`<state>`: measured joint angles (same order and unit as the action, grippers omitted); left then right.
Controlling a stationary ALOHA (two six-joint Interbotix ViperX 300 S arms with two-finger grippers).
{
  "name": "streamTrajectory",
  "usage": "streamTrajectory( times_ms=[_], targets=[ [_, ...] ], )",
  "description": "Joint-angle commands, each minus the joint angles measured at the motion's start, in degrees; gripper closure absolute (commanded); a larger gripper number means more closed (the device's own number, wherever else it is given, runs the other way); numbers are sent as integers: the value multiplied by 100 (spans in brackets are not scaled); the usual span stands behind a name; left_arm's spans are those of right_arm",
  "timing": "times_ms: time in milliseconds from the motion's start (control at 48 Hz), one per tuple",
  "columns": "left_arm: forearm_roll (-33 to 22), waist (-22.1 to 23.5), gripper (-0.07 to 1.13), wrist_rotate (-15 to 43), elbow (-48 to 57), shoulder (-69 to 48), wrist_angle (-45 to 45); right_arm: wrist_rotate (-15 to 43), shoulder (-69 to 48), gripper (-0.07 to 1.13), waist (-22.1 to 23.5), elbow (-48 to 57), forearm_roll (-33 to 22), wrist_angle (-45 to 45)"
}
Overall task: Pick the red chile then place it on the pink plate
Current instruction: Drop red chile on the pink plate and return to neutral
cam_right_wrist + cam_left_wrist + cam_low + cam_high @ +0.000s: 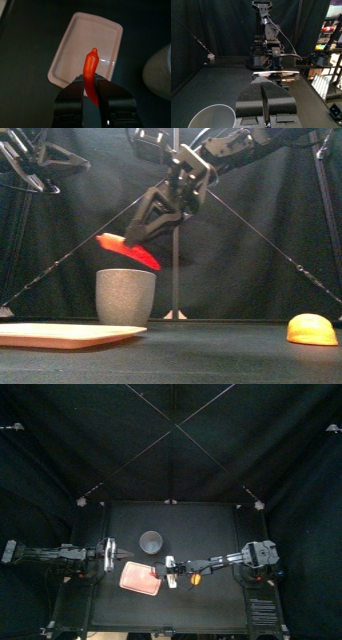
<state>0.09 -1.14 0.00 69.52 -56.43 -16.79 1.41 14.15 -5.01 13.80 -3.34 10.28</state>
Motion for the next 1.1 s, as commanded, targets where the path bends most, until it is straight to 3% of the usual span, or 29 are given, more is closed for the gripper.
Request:
streamTrajectory(
  times_ms=[21,292,625,854,1104],
  targets=[
    [9,-9,109,9,-70,9,-26,-9,369,56,-44,-624,62,-316],
    [9,-9,109,9,-62,0,-18,0,1239,39,-9,-1556,-105,-246],
    [9,-18,109,9,-62,0,-9,9,932,28,0,-1424,-97,9],
    [9,-35,109,9,-44,-9,0,0,-343,28,396,-404,-114,-554],
    [35,-88,109,18,0,-53,9,-9,-2241,28,562,1740,18,-2549]
  ],
)
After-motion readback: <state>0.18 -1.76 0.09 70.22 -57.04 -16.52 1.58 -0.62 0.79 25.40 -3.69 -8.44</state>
